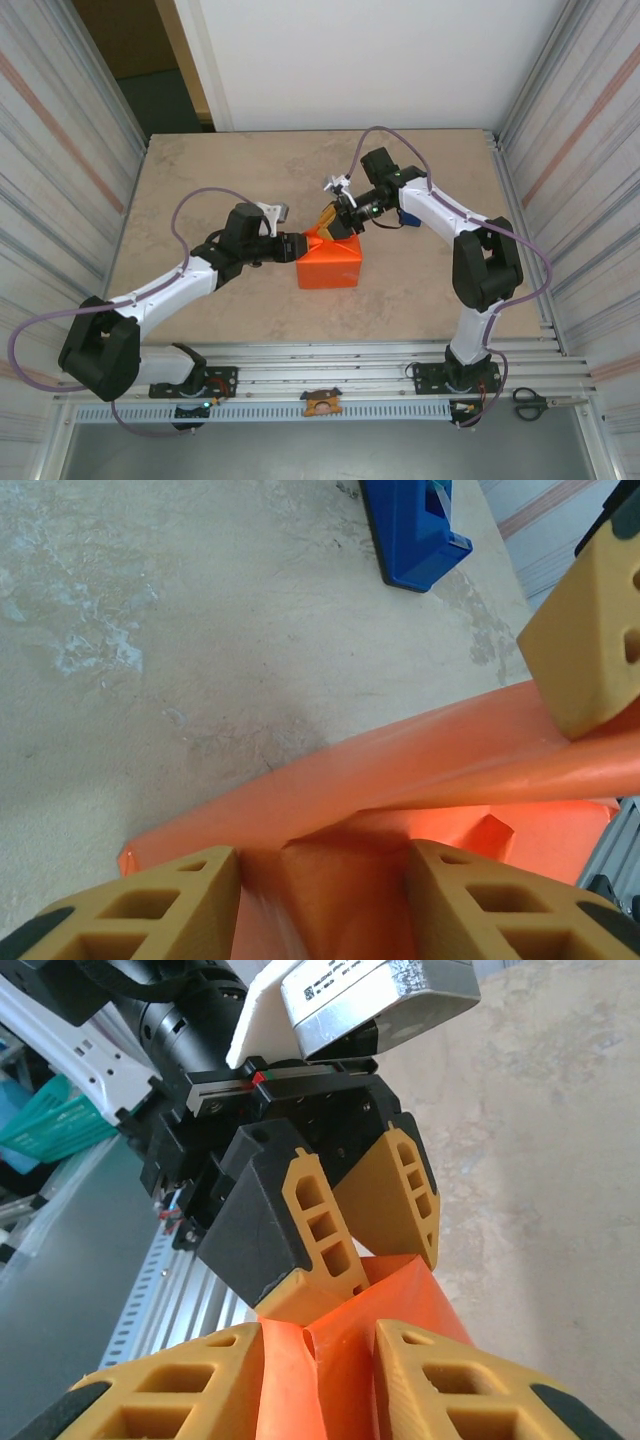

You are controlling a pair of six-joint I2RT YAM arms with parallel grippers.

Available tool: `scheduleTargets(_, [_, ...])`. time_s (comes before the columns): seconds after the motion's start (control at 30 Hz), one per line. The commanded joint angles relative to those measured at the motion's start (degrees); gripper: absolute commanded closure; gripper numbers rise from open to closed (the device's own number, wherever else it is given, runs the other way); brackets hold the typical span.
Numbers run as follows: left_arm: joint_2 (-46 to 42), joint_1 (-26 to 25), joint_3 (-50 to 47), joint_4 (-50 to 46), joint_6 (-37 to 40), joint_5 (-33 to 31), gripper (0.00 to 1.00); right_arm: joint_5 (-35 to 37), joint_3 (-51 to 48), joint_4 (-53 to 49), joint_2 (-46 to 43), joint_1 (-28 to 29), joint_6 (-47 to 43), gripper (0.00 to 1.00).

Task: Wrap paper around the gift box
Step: Fold the seventh fold of the wrapping paper on the gift box, then fold the wrapping paper for the gift box.

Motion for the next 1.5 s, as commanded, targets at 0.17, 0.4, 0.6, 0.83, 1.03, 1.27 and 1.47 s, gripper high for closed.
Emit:
scheduleTargets(0.17, [-1.4, -0.1, -0.4, -7.3, 0.4, 2.3, 0.51, -0.5, 1.0, -5.7, -1.1, 0.6, -6.2, 0.68])
scheduleTargets(0.4, [-2.1, 0.2, -0.3, -9.2, -0.6, 1.7, 0.51, 0.9, 0.5, -6.3, -1.7, 0.5, -7.7, 0.67])
scheduleTargets(0.6, [-1.2, 0.3, 0.7, -8.5, -0.6, 2.1, 0.51, 2.5, 0.1, -4.7, -2.0, 0.8, -6.8, 0.69])
scheduleTargets(0.83, [-4.0, 0.4, 2.7, -11.1, -0.1, 2.8, 0.45, 2.8, -0.6, -0.9, -2.4, 0.8, -3.7, 0.69])
scheduleTargets(1.03, [-6.1, 0.4, 0.7, -12.1, -0.7, 4.2, 0.44, 2.6, -0.7, -0.7, -2.6, 0.8, -3.4, 0.69])
scheduleTargets(1.27, [-4.5, 0.4, 0.1, -10.7, -0.9, 4.9, 0.43, 2.1, -0.9, -0.8, -2.7, 1.0, -3.1, 0.69])
scheduleTargets(1.47, [-2.7, 0.4, 0.0, -10.0, -2.0, 3.8, 0.48, 1.7, -1.1, -3.5, -3.2, 1.2, -5.2, 0.69])
